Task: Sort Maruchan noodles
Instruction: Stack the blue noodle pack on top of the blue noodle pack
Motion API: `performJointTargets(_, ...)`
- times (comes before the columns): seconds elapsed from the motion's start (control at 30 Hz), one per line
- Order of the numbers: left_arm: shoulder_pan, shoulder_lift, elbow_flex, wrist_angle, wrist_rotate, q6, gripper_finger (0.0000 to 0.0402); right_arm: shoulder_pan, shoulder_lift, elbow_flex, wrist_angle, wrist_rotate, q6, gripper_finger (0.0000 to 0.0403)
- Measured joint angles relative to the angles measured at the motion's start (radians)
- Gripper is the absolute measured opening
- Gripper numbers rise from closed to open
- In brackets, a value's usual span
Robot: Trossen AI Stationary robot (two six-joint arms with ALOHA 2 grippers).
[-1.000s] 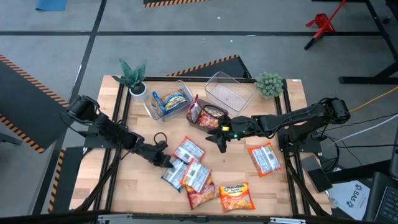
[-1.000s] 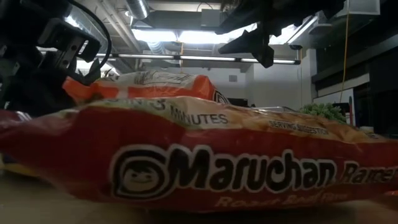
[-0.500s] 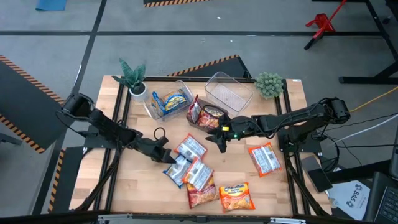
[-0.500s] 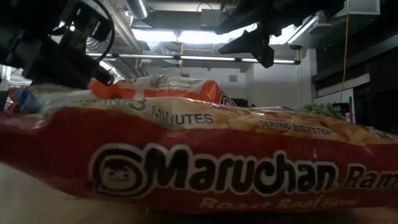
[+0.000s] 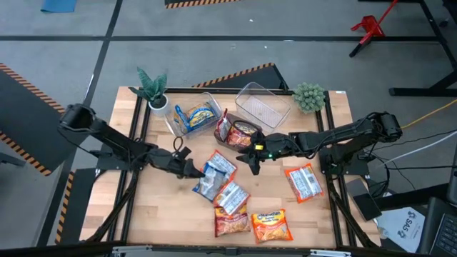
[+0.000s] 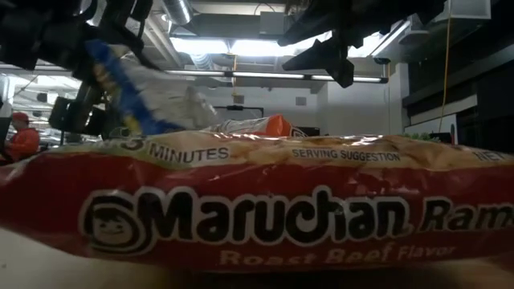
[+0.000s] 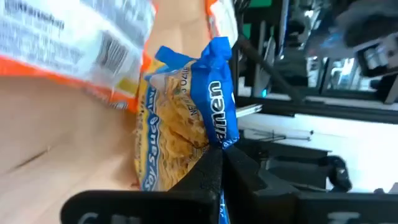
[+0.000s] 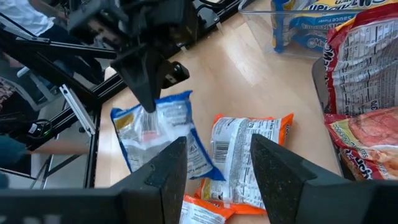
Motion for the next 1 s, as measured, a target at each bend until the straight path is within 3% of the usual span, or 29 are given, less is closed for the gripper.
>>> performJointTargets(0.47,0.12,-0.196,0.001,-0.001,-0.112,0.095,0.0,0.0,0.0,0.0,-0.001,0.024,-0.001,0.0163)
performJointTargets(0.8,0.242,-0.347,0.002,0.004,-0.426,0.288,0.0,0.0,0.0,0.0,-0.002,0.073,-0.004,0.0163)
performJointTargets(1.0,0.342,-0.348,0.002,-0.004,-0.492,0.387,0.0,0.0,0.0,0.0,-0.002,0.105,-0.007,0.0163)
